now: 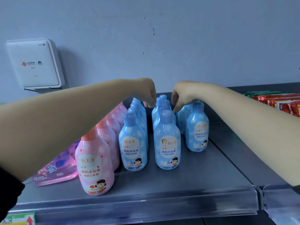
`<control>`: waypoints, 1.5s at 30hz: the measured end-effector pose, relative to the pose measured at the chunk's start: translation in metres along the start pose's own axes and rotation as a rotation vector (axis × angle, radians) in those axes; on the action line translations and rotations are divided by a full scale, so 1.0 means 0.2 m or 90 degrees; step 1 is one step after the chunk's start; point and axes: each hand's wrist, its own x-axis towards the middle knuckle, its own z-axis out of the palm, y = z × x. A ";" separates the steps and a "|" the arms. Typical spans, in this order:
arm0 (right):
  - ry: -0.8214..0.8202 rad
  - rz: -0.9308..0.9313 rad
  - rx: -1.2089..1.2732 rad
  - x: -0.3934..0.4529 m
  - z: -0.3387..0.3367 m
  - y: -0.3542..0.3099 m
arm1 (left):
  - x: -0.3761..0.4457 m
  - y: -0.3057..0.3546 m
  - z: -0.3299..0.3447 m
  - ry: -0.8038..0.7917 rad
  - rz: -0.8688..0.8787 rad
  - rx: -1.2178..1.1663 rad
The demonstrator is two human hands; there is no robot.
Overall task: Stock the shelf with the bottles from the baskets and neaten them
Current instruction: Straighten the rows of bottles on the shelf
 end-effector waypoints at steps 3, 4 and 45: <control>-0.037 0.008 -0.041 0.03 0.00 0.00 | 0.03 0.02 0.01 -0.049 0.008 0.015; -0.050 0.007 -0.047 0.04 0.00 -0.01 | 0.04 0.03 0.01 -0.065 0.008 0.021; -0.077 -0.071 0.013 0.12 0.01 0.01 | 0.06 -0.01 -0.02 -0.104 -0.040 -0.072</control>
